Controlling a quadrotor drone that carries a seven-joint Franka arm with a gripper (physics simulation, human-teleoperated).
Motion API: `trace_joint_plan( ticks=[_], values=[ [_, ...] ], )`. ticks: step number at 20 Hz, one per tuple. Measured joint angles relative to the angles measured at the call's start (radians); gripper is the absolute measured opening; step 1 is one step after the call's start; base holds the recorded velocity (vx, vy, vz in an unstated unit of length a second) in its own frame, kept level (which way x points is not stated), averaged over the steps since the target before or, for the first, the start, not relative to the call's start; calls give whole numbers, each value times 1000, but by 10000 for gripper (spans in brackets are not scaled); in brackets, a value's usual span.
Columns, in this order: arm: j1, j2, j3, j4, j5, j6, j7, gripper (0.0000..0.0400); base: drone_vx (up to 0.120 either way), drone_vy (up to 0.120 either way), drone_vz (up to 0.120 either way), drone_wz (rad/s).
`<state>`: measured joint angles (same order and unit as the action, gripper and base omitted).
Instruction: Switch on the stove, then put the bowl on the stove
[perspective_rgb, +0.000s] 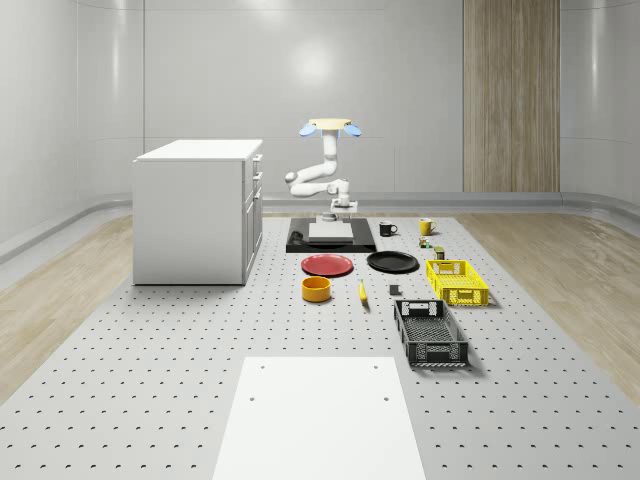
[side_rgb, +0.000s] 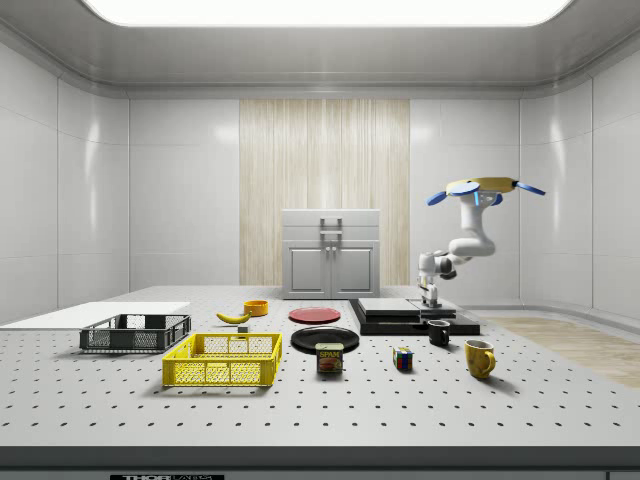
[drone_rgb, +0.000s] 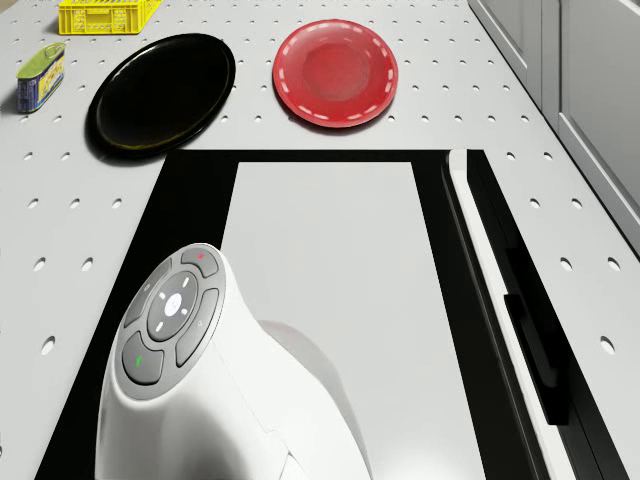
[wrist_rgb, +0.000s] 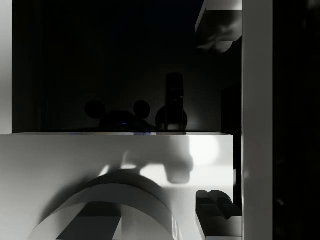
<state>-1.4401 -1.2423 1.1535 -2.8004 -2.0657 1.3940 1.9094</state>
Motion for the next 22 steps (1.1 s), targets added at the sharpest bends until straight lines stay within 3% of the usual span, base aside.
trace_joint_plan(
  ticks=[9, 15, 19, 22],
  values=[
    [80, -42, -3, -16, 12, 33, -63, 400, 0, 0, 0, 0],
    [175, -84, -4, -29, 25, 67, -144, 400, 0, 0, 113, 0],
    [227, -106, -3, -33, 33, 86, -192, 400, 110, -100, 120, 0],
    [249, -117, -1, -34, 37, 96, -213, 400, 120, -40, 13, 0]
  ],
)
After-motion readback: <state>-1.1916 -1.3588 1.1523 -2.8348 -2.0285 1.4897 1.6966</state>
